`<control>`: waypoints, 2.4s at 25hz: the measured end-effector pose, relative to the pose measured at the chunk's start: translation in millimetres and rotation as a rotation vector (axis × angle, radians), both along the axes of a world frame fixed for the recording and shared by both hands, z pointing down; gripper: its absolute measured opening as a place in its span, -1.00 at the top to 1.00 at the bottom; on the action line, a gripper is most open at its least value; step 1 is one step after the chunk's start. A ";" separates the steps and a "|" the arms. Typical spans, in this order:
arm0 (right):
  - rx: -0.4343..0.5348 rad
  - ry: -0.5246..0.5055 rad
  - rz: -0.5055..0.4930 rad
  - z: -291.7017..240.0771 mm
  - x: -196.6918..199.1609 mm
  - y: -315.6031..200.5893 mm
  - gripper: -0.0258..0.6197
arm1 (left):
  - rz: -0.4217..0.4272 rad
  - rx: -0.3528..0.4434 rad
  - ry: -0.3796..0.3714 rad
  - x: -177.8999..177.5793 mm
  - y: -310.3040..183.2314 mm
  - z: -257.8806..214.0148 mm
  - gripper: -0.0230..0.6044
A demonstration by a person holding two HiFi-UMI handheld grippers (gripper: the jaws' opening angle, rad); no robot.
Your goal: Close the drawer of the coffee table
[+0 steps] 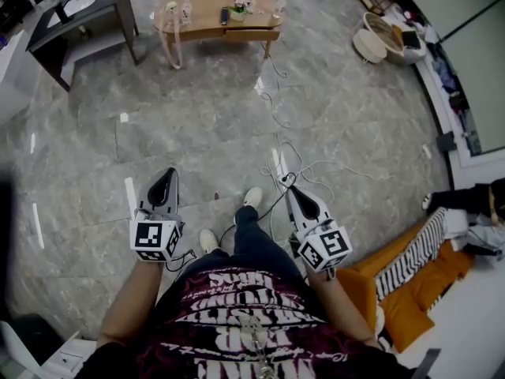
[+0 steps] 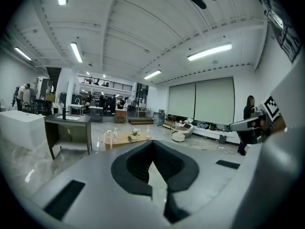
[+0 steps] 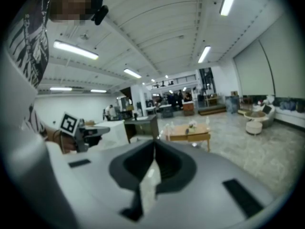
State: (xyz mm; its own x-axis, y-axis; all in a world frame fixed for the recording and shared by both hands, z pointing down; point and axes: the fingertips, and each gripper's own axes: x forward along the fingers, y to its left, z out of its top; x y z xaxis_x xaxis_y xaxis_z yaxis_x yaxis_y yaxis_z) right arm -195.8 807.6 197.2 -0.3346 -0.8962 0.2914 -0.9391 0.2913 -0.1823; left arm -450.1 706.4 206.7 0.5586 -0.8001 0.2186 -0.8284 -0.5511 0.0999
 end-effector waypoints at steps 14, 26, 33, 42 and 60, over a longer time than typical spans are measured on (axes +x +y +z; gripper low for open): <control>0.028 -0.005 -0.032 8.5 79.1 -88.8 0.81 | -0.049 -0.097 -0.024 68.7 -70.1 14.4 0.86; 0.095 -0.072 -0.095 1.7 162.5 -172.9 0.81 | -0.215 -0.030 -0.063 110.3 -124.7 -18.3 0.86; 0.061 -0.119 -0.122 11.9 164.3 -193.5 0.81 | -0.278 -0.065 -0.108 98.3 -129.1 -13.4 0.86; 0.014 -0.130 -0.110 33.0 156.0 -220.6 0.81 | -0.243 -0.082 -0.134 100.6 -152.3 0.5 0.86; 0.077 0.032 -0.076 -16.5 104.6 -342.2 0.81 | -0.116 -0.012 0.007 84.6 -312.0 -1.3 0.86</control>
State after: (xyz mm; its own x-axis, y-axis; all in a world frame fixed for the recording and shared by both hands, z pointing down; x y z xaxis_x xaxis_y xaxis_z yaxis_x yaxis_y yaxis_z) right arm -91.2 465.4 180.8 -0.3941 -0.8886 0.2344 -0.9187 0.3739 -0.1274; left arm -365.6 394.4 205.4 0.4641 -0.8568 0.2248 -0.8857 -0.4504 0.1121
